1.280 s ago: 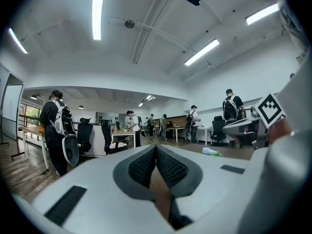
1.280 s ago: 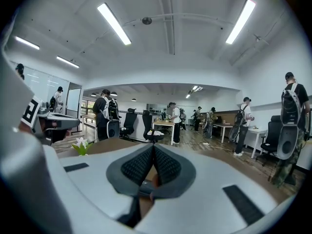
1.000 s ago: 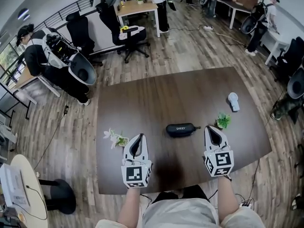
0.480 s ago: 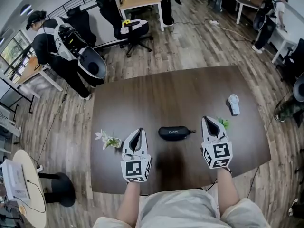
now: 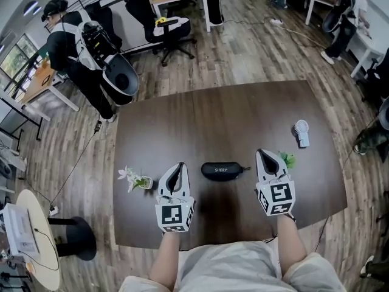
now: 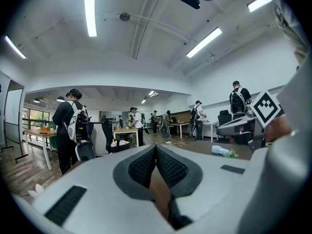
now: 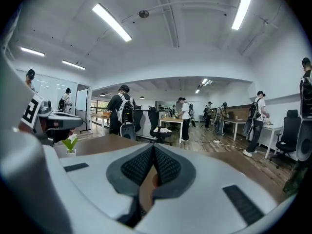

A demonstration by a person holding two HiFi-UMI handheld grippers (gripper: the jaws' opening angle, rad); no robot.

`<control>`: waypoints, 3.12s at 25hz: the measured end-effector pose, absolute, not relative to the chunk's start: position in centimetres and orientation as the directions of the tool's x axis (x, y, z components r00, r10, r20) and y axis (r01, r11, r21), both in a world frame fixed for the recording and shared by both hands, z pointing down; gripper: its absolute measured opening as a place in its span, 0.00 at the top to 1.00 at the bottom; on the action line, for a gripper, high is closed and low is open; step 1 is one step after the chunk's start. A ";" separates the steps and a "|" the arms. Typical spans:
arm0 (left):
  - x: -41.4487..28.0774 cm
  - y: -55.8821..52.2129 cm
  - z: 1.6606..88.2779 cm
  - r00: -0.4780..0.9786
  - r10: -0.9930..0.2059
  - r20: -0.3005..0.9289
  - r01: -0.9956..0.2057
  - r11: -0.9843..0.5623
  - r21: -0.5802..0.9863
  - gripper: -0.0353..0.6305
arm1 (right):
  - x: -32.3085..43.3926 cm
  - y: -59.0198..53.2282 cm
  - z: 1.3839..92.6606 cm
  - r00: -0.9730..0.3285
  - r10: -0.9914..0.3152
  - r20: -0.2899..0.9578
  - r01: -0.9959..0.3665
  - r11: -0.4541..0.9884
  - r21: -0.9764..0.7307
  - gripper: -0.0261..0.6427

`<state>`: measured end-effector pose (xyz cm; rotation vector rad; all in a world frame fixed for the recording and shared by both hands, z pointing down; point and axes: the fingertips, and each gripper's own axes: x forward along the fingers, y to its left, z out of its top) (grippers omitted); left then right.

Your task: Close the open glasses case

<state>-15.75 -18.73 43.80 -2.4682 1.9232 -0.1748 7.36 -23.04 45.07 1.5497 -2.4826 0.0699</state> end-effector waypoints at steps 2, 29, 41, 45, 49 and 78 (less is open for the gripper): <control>-15.6 -18.9 44.1 0.247 -0.965 0.090 -0.964 -0.254 -0.077 0.95 | 7.1 -23.1 45.7 -0.429 -0.877 0.218 -0.889 0.453 0.073 0.96; -5.1 -18.7 63.0 0.430 -0.496 0.754 -0.235 -0.868 -0.437 0.35 | 7.5 -21.2 55.1 -0.450 -0.796 0.404 -0.870 0.494 0.004 0.95; -5.1 -19.9 68.1 0.331 -0.344 0.879 -0.055 -0.937 -0.345 0.29 | 8.9 -21.1 55.0 -0.443 -0.799 0.406 -0.877 0.480 -0.013 0.95; -5.2 -21.4 67.7 0.326 -0.363 0.873 -0.067 -0.930 -0.361 0.46 | 8.6 -21.0 55.3 -0.450 -0.792 0.411 -0.873 0.488 -0.016 0.95; -5.2 -21.9 67.6 0.342 -0.345 0.874 -0.113 -0.939 -0.326 0.49 | 8.1 -20.8 55.5 -0.458 -0.787 0.413 -0.868 0.496 -0.017 0.95; -3.7 -15.1 45.8 0.699 -0.706 0.108 -0.710 -0.704 -0.006 0.52 | 2.1 -17.8 39.8 -0.852 -0.509 0.121 -0.523 0.823 -0.220 0.78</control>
